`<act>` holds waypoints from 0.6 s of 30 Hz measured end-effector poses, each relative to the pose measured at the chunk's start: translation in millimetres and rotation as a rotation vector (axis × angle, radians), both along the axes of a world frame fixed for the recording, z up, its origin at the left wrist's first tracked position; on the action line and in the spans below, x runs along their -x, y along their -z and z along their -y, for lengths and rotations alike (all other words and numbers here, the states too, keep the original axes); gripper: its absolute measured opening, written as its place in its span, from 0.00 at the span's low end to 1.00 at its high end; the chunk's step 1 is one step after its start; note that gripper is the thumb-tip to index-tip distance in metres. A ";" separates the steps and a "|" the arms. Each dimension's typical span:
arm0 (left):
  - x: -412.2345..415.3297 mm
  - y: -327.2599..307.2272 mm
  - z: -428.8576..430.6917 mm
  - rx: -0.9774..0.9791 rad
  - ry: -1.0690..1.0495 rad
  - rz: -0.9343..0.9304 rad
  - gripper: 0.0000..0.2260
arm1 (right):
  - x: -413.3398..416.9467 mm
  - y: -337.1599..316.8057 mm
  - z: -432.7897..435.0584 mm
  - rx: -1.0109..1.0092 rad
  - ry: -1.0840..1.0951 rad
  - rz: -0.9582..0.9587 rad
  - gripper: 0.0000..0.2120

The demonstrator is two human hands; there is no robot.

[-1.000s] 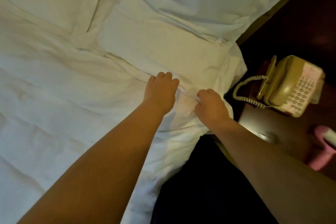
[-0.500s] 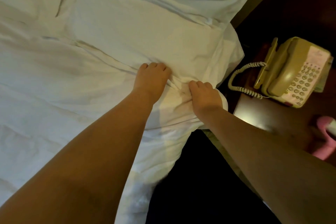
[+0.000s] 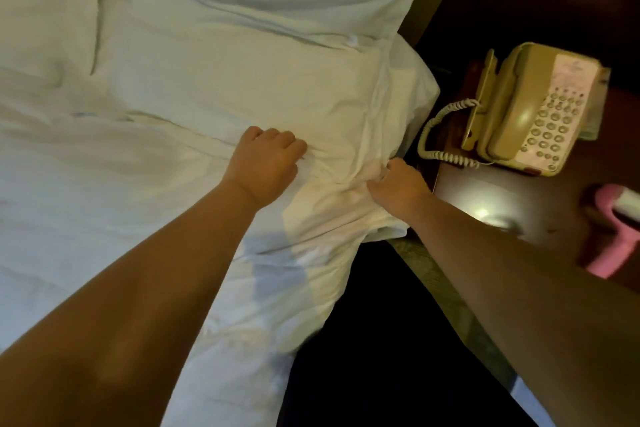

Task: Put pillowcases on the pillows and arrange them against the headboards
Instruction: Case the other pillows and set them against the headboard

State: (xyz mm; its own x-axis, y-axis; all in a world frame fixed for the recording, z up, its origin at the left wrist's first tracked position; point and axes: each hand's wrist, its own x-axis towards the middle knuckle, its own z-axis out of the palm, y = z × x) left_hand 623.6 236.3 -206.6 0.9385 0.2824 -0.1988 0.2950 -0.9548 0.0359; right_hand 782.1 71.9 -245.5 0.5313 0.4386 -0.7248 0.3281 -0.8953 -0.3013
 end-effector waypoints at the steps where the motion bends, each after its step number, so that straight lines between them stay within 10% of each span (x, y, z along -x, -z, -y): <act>1: -2.6 6.1 5.7 0.001 0.048 -0.002 0.11 | 1.2 3.5 0.3 -0.027 0.072 -0.073 0.18; 6: -13.9 20.5 25.0 0.005 0.055 0.082 0.12 | 0.4 3.7 -9.7 -0.265 0.560 -0.407 0.12; 18: -5.3 -7.1 37.2 0.207 -0.187 0.232 0.07 | -14.4 -20.4 5.0 -0.487 0.714 -0.276 0.11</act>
